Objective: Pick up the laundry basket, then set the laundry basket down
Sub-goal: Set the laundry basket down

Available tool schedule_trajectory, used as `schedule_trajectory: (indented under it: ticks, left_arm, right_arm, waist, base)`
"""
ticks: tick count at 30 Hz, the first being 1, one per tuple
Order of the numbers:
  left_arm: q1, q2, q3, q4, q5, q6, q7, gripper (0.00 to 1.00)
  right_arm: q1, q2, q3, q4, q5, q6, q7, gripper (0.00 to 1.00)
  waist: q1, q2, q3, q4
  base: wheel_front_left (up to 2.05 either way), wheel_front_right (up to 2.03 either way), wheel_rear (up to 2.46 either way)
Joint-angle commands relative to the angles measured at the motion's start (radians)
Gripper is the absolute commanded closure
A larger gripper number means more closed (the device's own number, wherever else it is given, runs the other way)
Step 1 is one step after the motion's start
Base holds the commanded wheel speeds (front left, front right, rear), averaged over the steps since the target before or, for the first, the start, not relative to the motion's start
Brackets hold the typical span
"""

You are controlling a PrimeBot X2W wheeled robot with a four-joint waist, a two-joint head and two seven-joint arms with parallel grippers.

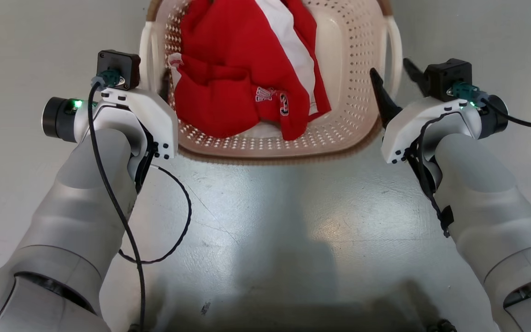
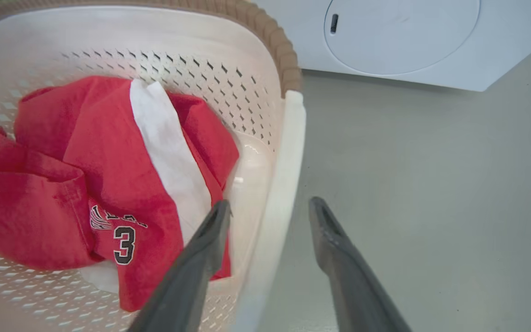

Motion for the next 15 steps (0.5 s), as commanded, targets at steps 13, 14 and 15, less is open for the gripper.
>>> schedule_trajectory:
  ticks: [13, 14, 15]
  left_arm:
    - [0.016, 0.013, 0.026, 0.012, -0.021, 0.007, -0.011, 0.00]
    - [0.018, 0.013, 0.028, 0.012, -0.023, 0.006, -0.012, 0.00]
    - [0.021, 0.012, 0.031, 0.013, -0.026, 0.006, -0.012, 0.00]
  right_arm:
    - [0.112, 0.026, -0.074, -0.045, -0.075, 0.006, -0.006, 0.00]
    - [0.117, 0.026, -0.078, -0.048, -0.079, 0.006, -0.006, 0.00]
    - [0.123, 0.026, -0.084, -0.050, -0.082, 0.006, -0.006, 0.00]
  waist:
    - [0.0000, 0.0000, -0.029, 0.002]
    - [0.0000, 0.0000, -0.036, 0.001]
    - [0.0000, 0.0000, -0.045, 0.001]
  base:
    - [0.00, 0.00, 0.00]
    - [0.00, 0.00, 0.00]
    - [0.00, 0.00, 0.00]
